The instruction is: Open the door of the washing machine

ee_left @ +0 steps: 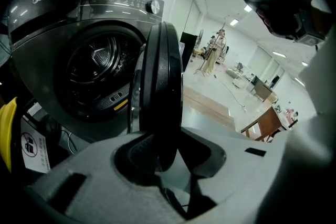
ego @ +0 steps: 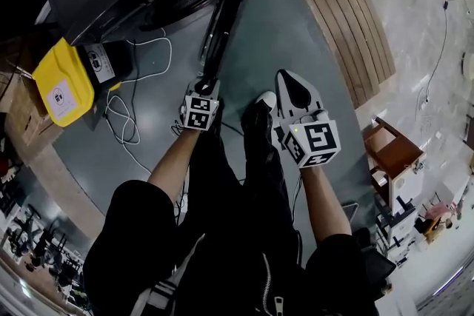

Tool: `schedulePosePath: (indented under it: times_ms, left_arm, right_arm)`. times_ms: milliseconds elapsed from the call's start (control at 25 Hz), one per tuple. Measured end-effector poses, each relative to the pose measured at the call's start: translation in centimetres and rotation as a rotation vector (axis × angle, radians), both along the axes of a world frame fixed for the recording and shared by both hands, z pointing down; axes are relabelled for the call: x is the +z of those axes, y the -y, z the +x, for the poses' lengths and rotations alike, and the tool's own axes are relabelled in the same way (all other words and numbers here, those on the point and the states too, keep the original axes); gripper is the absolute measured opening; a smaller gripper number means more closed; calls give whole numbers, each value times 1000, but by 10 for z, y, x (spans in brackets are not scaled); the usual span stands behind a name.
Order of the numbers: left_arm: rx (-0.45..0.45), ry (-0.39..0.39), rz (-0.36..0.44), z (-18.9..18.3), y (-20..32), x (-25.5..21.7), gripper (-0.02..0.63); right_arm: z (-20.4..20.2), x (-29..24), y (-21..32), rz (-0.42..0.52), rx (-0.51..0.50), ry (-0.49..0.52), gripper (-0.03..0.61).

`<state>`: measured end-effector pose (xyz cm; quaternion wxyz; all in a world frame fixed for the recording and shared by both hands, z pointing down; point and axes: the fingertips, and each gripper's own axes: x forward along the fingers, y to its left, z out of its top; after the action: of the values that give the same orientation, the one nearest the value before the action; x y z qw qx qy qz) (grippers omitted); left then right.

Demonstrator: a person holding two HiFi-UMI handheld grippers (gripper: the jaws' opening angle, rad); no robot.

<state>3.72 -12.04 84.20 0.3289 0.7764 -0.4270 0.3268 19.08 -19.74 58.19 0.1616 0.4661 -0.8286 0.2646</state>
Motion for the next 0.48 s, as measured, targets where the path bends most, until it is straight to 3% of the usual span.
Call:
schedulePosePath:
  times_ms: [480]
  left_arm:
    - [-8, -52, -52, 112, -19, -1, 122]
  right_arm:
    - [95, -2, -17, 3, 102, 10, 3]
